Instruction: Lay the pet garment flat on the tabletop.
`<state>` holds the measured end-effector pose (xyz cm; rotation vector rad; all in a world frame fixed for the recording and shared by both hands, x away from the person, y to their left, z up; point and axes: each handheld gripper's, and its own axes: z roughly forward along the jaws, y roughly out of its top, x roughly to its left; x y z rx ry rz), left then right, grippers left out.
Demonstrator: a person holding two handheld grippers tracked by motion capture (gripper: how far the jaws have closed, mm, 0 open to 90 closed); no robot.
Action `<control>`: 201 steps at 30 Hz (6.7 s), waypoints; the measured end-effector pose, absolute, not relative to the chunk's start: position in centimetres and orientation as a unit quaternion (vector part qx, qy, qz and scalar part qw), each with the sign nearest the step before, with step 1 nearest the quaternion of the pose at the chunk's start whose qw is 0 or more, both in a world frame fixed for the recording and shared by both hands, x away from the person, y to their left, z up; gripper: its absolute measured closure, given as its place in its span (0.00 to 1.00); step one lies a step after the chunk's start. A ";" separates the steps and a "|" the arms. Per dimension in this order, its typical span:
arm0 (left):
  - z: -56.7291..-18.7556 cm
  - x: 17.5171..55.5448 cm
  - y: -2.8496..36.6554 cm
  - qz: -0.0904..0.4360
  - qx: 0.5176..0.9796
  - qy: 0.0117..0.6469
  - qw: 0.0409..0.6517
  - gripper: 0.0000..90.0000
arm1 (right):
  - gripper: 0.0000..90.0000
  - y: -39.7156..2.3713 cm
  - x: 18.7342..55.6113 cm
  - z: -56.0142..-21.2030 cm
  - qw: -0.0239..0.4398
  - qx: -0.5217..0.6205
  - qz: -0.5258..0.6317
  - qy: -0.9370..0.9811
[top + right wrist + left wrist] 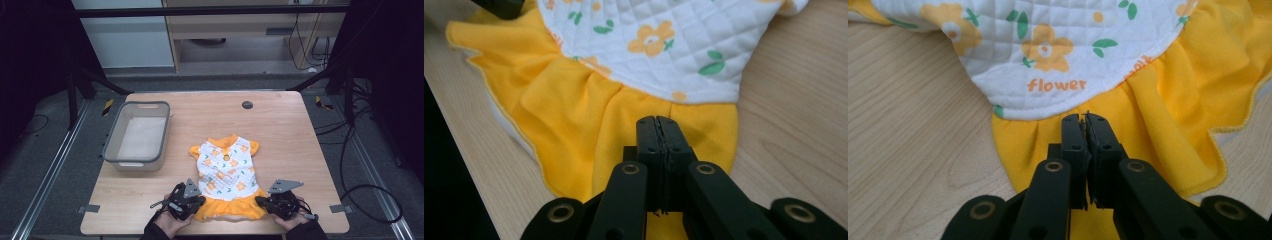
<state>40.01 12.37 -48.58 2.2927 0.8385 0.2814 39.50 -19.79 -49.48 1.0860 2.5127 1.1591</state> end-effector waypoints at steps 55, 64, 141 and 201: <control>-49.6 57.1 12.1 0.171 0.805 0.441 0.359 0.77 | 0.92 -17.3 58.0 -50.0 0.182 0.441 0.381 0.792; -49.1 57.3 11.6 0.169 0.808 0.445 0.347 0.93 | 0.95 -17.3 57.7 -49.2 0.188 0.435 0.391 0.789; -43.5 54.0 12.7 0.189 0.806 0.377 0.416 0.76 | 1.00 -18.9 43.5 -46.2 0.155 0.376 0.463 0.788; -49.0 42.8 13.0 0.095 0.871 0.311 0.369 0.88 | 0.96 -17.1 58.5 -49.8 0.219 0.446 0.403 0.769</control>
